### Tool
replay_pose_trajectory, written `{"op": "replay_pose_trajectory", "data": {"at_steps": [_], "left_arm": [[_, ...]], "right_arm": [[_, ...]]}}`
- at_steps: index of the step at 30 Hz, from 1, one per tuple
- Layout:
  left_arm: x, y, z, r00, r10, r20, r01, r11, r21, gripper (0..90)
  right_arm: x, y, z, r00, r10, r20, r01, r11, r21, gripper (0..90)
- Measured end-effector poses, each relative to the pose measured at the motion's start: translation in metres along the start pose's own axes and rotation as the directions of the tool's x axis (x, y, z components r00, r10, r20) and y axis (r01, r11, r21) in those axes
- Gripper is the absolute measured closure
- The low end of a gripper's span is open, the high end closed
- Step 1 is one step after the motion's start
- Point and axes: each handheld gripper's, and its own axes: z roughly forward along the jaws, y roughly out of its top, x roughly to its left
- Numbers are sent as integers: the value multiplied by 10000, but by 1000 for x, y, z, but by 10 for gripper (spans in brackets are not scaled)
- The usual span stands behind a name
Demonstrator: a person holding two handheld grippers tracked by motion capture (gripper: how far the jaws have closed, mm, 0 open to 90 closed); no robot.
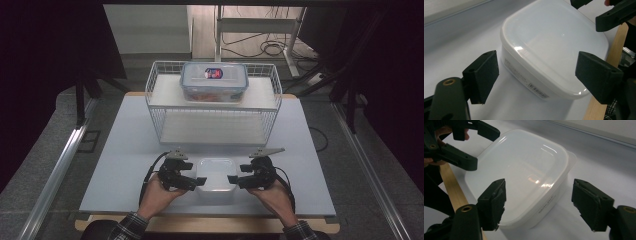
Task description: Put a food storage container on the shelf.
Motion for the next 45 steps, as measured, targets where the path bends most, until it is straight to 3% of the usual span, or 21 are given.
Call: {"op": "replay_pose_trajectory", "data": {"at_steps": [2, 5, 10, 12, 17, 24, 27, 31, 36, 45], "left_arm": [[1, 0, 3, 9998, -125, 166, 124, 9999, 16, 176], [3, -2, 7, 9965, -357, 755, 357, 9994, 8, 204], [1, -3, 6, 9927, -778, 918, 767, 9969, 160, 252], [0, -4, 2, 9920, -884, 896, 871, 9960, 180, 293], [-5, -9, -12, 9923, -1011, 720, 1022, 9947, -127, 526], [-9, -10, -19, 9926, -1187, 255, 1203, 9897, -773, 662], [-8, -12, -20, 9881, -1496, 345, 1524, 9831, -1016, 704], [-10, -12, -23, 9879, -1547, 142, 1552, 9798, -1262, 778], [-8, -13, -23, 9856, -1686, 106, 1685, 9768, -1324, 789], [-10, -8, -29, 9896, -1409, -278, 1354, 9796, -1483, 790]], "right_arm": [[-2, 0, 3, 9998, 140, -129, -139, 9999, 79, 311], [-4, 0, 6, 9986, 458, -281, -450, 9986, 264, 344], [-4, -1, 6, 9946, 841, -609, -814, 9957, 449, 408], [-3, -2, 5, 9942, 903, -585, -877, 9951, 464, 429], [5, -4, -5, 9961, 804, -354, -787, 9958, 466, 547], [6, -7, -14, 9917, 1275, -194, -1278, 9916, -173, 685], [7, -7, -15, 9902, 1395, -116, -1399, 9892, -441, 718], [8, -8, -16, 9884, 1520, -18, -1517, 9857, -738, 779], [10, -9, -15, 9897, 1416, 199, -1391, 9859, -928, 781], [16, -7, -15, 9930, 1098, 436, -1035, 9864, -1276, 781]]}}
